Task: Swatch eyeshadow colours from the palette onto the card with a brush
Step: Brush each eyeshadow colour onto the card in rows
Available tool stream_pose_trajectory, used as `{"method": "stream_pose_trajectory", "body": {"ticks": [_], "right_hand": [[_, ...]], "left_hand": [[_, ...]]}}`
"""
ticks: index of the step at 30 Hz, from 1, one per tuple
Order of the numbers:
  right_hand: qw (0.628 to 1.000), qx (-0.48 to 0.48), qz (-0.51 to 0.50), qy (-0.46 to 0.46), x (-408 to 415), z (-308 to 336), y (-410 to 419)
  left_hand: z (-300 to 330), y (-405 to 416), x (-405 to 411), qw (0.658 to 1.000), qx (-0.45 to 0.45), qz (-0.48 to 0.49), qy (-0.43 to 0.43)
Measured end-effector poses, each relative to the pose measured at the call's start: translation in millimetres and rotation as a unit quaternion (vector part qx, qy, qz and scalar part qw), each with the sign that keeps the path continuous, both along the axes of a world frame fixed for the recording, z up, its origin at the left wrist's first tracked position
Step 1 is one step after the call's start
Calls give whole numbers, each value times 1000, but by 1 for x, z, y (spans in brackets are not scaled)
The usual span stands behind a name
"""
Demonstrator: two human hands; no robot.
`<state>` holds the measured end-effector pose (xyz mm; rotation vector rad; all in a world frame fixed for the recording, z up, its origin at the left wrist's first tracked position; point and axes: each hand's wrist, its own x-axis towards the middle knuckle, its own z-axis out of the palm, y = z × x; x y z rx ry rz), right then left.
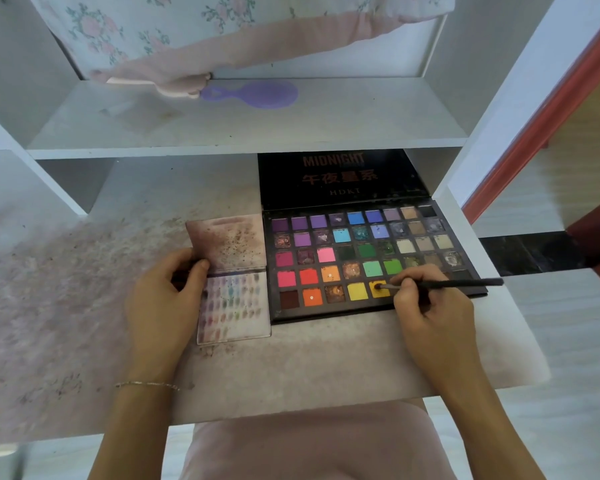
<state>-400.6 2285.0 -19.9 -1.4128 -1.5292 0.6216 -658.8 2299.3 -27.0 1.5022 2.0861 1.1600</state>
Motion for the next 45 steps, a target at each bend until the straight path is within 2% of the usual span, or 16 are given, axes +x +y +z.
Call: {"method": "stream_pose_trajectory", "body": {"ticks": [10,18,28,32,45], "right_hand": [[999,13,11,30,-3,4,1],[989,-8,109,99,-39,5,-1],[967,-71,229,82,-86,4,-6],[966,-86,233,75,-86,4,-6],[960,-90,260,-39,-87,2,-6]], "left_hand": [[0,1,0,1000,8,4,-13],[-1,2,0,1000,8,2,-9],[-1,2,0,1000,17,3,-12],[-2,2,-1,1000,13,7,-4],[-1,2,0,1000,11,5,-15]]}}
